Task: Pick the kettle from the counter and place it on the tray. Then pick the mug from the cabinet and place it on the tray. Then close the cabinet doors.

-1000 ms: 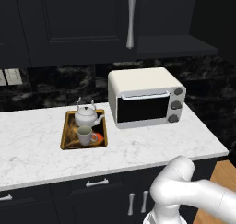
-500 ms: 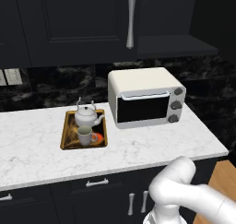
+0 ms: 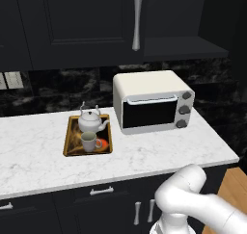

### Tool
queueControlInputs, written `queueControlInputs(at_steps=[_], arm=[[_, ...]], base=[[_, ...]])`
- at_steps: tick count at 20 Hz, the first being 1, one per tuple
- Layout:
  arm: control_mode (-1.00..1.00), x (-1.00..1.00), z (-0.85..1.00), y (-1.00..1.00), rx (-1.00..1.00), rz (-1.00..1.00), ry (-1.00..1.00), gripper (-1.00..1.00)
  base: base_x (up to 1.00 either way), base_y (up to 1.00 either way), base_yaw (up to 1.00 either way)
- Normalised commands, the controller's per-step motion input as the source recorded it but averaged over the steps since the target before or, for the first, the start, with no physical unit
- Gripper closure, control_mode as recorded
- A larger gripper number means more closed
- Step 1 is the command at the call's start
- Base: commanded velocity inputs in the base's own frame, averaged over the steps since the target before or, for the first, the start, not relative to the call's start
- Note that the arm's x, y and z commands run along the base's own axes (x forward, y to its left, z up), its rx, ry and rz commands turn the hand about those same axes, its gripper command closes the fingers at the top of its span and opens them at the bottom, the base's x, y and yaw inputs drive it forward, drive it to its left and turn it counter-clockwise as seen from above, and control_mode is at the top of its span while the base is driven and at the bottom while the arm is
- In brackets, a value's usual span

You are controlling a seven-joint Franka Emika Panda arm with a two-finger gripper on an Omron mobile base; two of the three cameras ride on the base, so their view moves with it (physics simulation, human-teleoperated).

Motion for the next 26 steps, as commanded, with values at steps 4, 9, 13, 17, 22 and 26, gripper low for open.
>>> queueControlInputs(at_steps=[4,9,13,17,22,26], arm=[[-1.00,0.19,0.48,0.57,-0.01,0.04,0.04,1.00],[-1.00,0.32,0.56,0.32,0.00,0.03,0.16,1.00],[-1.00,0.31,0.56,0.48,-0.09,0.00,0.41,1.00],[-1.00,0.66,0.11,0.81,-0.17,0.00,0.48,1.00],[-1.00,0.91,-0.08,0.94,-0.07,0.00,0.14,1.00],[-1.00,0.89,-0.21,1.00,-0.04,-0.03,0.02,1.00]], base=[[0.00,0.00,0.00],[0.00,0.00,0.00],[0.00,0.00,0.00],[0.00,0.00,0.00],[0.00,0.00,0.00],[0.00,0.00,0.00]])
